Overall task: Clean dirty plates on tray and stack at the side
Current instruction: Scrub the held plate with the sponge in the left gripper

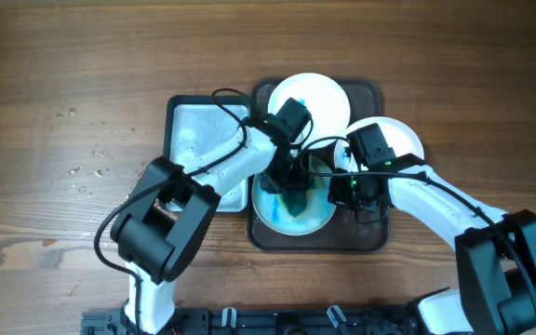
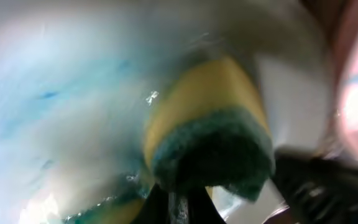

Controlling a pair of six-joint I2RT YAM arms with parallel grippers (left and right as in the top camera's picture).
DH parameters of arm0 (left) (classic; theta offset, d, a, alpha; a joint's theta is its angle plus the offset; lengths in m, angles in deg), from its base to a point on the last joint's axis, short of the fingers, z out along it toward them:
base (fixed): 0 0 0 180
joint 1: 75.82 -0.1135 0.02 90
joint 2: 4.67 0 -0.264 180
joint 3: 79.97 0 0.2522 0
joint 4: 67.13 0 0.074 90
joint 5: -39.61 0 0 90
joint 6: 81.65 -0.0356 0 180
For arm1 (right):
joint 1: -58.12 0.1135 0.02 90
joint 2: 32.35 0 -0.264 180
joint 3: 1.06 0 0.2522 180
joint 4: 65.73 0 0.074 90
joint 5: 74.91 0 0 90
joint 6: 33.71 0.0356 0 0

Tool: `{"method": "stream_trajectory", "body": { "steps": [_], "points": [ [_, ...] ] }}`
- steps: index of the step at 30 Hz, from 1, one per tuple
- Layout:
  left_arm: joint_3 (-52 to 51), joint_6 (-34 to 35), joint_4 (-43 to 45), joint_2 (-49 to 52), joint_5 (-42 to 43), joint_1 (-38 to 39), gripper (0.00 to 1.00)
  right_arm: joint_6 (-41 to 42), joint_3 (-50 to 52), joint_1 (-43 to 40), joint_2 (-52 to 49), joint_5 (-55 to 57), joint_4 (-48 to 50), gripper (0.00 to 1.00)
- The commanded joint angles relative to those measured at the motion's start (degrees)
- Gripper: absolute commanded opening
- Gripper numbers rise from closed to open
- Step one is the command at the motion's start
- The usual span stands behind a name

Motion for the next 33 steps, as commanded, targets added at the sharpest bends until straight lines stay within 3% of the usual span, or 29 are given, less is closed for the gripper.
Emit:
{"method": "stream_trajectory", "body": {
  "steps": [1,7,10,14,17,22,26,33],
  "points": [
    [-2.47,-1.01,-9.77,2.05,-16.61,1.09,0.04,1.33,2.25,0.0,-3.23,7.13,-0.72,0.04],
    [-2.45,-0.74,-15.43,2.03,-36.46,0.35,0.04,1.36,2.25,0.0,-3.23,7.13,-0.68,0.04],
    [-2.45,-0.55,-14.71,2.03,-41.83,-0.22,0.04,1.42,2.25,0.0,-3.23,7.13,-0.66,0.04],
    [-2.45,-0.37,-9.75,2.03,-41.33,-1.22,0.04,1.42,2.25,0.0,-3.23,7.13,-0.68,0.04],
    [-2.45,-0.39,-4.07,2.03,-31.8,-1.42,0.04,1.42,2.25,0.0,-3.23,7.13,-0.68,0.04],
    [-2.51,-0.42,7.63,2.1,-3.74,-0.59,0.04,1.29,2.25,0.0,-3.23,7.13,-0.72,0.04],
    [-2.51,-0.61,17.66,2.14,10.58,1.97,0.04,1.29,2.25,0.0,-3.23,7.13,-0.74,0.04],
    [-2.51,-0.61,20.17,2.8,13.07,4.55,0.04,1.29,2.25,0.0,-3.23,7.13,-1.07,0.04]
  ]
}}
